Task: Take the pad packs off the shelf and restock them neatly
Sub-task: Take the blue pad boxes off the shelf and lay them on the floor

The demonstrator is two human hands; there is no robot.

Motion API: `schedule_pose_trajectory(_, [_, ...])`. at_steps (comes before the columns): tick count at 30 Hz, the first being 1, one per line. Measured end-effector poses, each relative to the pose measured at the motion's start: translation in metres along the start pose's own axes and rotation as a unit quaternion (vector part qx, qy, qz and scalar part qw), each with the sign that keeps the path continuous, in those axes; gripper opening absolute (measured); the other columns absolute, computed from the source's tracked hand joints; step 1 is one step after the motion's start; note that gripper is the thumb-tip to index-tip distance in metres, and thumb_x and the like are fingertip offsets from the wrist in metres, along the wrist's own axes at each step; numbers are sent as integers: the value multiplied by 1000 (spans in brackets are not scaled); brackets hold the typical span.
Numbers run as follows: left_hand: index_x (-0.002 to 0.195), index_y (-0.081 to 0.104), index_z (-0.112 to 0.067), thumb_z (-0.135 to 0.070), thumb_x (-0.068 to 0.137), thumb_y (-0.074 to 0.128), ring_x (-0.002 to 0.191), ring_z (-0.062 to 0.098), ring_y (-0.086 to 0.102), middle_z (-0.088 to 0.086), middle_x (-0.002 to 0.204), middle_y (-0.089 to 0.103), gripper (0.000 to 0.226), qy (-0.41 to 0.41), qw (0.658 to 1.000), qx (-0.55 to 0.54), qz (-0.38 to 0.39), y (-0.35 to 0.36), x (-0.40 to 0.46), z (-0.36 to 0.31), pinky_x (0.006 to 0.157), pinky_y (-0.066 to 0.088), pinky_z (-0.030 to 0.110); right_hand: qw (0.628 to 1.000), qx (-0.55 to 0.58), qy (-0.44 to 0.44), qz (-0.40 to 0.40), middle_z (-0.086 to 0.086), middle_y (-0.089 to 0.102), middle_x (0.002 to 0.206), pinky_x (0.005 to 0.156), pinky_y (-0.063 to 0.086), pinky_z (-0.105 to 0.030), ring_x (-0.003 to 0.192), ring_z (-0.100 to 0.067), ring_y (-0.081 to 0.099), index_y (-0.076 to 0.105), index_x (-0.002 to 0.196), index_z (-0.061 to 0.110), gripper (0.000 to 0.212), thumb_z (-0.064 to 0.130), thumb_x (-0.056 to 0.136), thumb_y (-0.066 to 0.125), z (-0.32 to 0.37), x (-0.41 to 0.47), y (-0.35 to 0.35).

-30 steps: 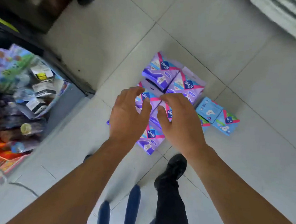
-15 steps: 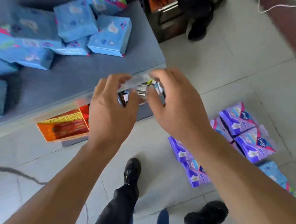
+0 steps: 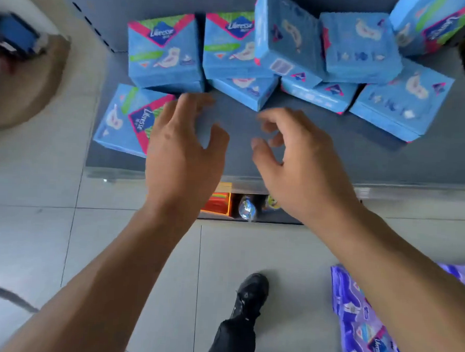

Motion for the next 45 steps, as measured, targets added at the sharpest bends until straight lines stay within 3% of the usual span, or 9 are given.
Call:
schedule_pose_trajectory(4, [118, 60, -19, -24, 85, 57, 109, 21, 55, 3, 115, 60, 33, -63, 996, 25, -53, -49, 15, 69, 92, 42, 29, 997, 34, -19, 70, 4, 61, 113, 81, 46, -28, 95, -12, 60, 57, 121, 18, 30, 27, 92, 59, 43, 32, 66])
schedule_pose_trajectory(10, [130, 51, -21, -26, 91, 61, 119, 13, 48, -1, 130, 52, 41, -161, 985, 54, -43, -88, 27, 145, 82, 30, 15, 987, 73, 79, 119, 0, 56, 116, 76, 35, -22, 100, -18, 58, 51, 125, 18, 36, 31, 92, 58, 50, 69, 139])
schedule_pose_trajectory(17, [139, 43, -26, -36, 95, 57, 124, 10, 48, -6, 140, 50, 47, -200, 980, -1, 15, -76, 52, 180, 88, 47, 25, 967, 106, 194, 126, 0, 61, 113, 73, 33, -21, 102, -17, 54, 51, 114, 16, 26, 31, 92, 55, 41, 70, 170])
schedule_pose_trajectory(22, [141, 47, -26, -37, 97, 54, 101, 0, 55, -9, 130, 58, 47, -184, 975, -80, 94, -46, 76, 193, 62, 44, 0, 962, 106, 227, 111, -4, 66, 94, 70, 38, -31, 85, -23, 58, 59, 87, 16, 22, 35, 90, 50, 43, 66, 182])
schedule_pose_trajectory(28, [124, 59, -23, -26, 87, 68, 92, 4, 64, -9, 102, 67, 38, -167, 955, -206, 132, -53, 72, 201, 72, 54, 19, 945, 209, 250, 9, 14, 69, 94, 82, 49, -32, 88, -7, 61, 64, 104, 32, 19, 35, 90, 51, 73, 56, 173])
schedule_pose_trajectory(30, [117, 62, -22, -28, 83, 70, 93, 18, 67, -1, 99, 68, 35, -179, 929, -281, 164, -58, 65, 195, 69, 55, 27, 941, 257, 221, 6, 23, 69, 99, 90, 53, -38, 96, -3, 64, 60, 109, 44, 25, 32, 88, 53, 87, 51, 164])
schedule_pose_trajectory(38, [106, 56, -20, -29, 83, 60, 83, 17, 68, -1, 95, 68, 24, -177, 833, -423, 311, -42, 38, 113, 68, 57, 39, 887, 420, 193, 12, 1, 64, 129, 106, 41, -42, 123, -20, 58, 50, 139, 19, 61, 22, 80, 61, 40, -19, 78])
schedule_pose_trajectory(42, [124, 55, -17, -17, 83, 65, 88, 23, 72, 3, 107, 73, 42, -102, 799, -353, 476, 20, -16, 32, 70, 57, 37, 866, 421, 249, -97, 7, 69, 116, 96, 47, -35, 109, -17, 64, 57, 126, 27, 57, 26, 71, 70, -12, -79, 17])
schedule_pose_trajectory(45, [128, 52, -17, -14, 84, 68, 87, 22, 72, 1, 104, 74, 48, -117, 785, -353, 495, 67, -63, -17, 72, 59, 38, 812, 440, 308, -227, 12, 67, 95, 80, 49, -31, 94, -12, 63, 54, 120, 31, 58, 34, 66, 76, -63, -142, -22])
Point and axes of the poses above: each hand's wrist, its own x-axis towards the middle knuckle, its own y-axis out of the palm, z = x × y, the point moved 8 cm from there along x, towards the middle knuckle
